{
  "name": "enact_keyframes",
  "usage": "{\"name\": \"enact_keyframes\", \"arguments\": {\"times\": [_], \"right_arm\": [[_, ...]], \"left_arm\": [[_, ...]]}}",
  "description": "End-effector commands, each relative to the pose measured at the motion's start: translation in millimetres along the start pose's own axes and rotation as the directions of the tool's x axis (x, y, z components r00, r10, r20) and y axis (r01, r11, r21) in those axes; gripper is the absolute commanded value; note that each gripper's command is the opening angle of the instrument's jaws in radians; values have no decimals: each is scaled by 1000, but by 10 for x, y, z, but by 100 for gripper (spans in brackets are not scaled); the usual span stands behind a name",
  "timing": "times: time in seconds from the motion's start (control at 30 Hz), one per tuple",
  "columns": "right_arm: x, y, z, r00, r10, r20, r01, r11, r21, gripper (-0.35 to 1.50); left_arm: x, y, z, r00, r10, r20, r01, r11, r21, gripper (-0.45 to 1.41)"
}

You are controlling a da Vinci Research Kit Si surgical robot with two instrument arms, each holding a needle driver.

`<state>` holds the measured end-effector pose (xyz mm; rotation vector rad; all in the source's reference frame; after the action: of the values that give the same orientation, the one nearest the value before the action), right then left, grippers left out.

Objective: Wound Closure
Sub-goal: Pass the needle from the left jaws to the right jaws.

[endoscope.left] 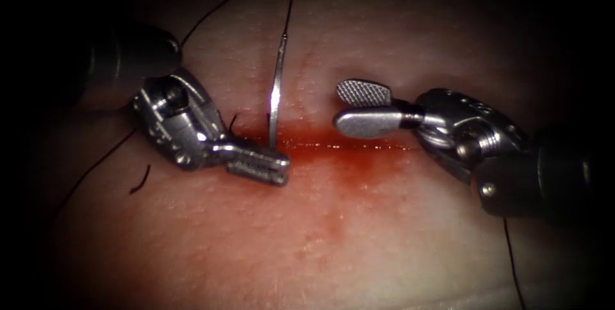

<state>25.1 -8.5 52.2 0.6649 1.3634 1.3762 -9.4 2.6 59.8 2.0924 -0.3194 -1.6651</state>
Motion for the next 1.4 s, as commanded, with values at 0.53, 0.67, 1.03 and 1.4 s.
{"name": "enact_keyframes", "arguments": {"times": [0.53, 0.67, 1.03, 1.4], "right_arm": [[-2, -14, 29, 1000, 20, 20, -19, 998, -53, 91], [-3, -15, 32, 996, 75, 48, -71, 995, -75, 95], [-6, -17, 46, 992, 117, 37, -113, 990, -88, 95], [-11, -20, 57, 989, 147, 32, -144, 986, -79, 86]], "left_arm": [[4, 0, 23, 999, 38, -14, -38, 999, -12, -45], [4, 0, 23, 999, 38, -5, -38, 999, -17, -45], [15, 1, 32, 999, 40, -5, -40, 999, -17, -45], [15, -1, 36, 999, 40, -3, -40, 999, -19, -45]]}}
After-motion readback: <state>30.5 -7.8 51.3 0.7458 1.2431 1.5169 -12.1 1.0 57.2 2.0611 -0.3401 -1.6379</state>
